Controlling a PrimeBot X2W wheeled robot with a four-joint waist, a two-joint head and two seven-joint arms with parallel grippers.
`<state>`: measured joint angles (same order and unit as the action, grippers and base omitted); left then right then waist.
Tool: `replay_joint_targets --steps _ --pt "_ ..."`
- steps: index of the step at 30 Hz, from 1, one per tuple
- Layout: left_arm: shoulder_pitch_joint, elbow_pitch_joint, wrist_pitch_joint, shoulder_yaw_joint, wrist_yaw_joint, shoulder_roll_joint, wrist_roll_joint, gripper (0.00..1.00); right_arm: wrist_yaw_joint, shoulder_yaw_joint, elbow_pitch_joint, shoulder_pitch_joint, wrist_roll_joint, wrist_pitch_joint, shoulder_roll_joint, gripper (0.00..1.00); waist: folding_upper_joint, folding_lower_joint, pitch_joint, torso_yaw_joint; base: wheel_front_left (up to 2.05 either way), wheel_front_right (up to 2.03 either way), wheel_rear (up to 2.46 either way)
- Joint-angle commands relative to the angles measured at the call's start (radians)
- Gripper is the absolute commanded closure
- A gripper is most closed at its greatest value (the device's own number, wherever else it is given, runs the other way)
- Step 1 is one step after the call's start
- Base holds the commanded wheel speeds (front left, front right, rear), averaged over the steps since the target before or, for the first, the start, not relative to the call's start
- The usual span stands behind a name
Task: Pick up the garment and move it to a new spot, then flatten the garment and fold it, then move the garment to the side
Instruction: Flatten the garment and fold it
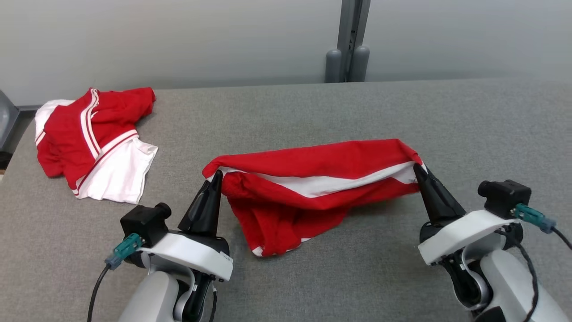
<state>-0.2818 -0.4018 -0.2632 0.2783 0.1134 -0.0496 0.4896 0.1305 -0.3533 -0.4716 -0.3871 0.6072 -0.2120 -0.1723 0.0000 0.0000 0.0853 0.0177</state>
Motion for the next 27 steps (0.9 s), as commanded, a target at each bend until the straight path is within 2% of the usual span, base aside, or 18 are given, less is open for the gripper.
replay_joint_targets --steps 1,7,16,21,27 --pt "0.012 0.026 0.005 0.001 0.007 -0.012 0.019 1.00 0.000 0.004 0.059 0.033 0.053 0.027 -0.029 1.00 0.0000 0.0000 -0.028 -0.005 0.00 0.00 0.00" --pt "0.028 0.160 0.053 0.008 0.011 -0.050 0.057 1.00 0.000 0.065 0.286 0.136 0.155 0.110 -0.105 1.00 0.0000 0.0000 -0.080 -0.013 0.00 0.00 0.00" --pt "-0.049 0.325 0.189 0.021 0.011 -0.104 0.069 1.00 0.000 0.199 0.498 0.191 0.162 0.233 -0.108 1.00 0.0000 0.0000 -0.080 -0.018 0.00 0.00 0.00" --pt "-0.208 0.293 0.303 0.050 0.015 -0.138 0.081 1.00 0.000 0.243 0.509 0.083 0.171 0.326 -0.077 1.00 0.0000 0.0000 -0.019 -0.020 0.00 0.00 0.00" --pt "-0.512 0.108 0.452 0.021 0.007 -0.152 0.138 1.00 0.000 0.274 0.350 -0.218 0.144 0.381 -0.035 1.00 0.0000 0.0000 0.125 -0.054 0.00 0.00 0.00"
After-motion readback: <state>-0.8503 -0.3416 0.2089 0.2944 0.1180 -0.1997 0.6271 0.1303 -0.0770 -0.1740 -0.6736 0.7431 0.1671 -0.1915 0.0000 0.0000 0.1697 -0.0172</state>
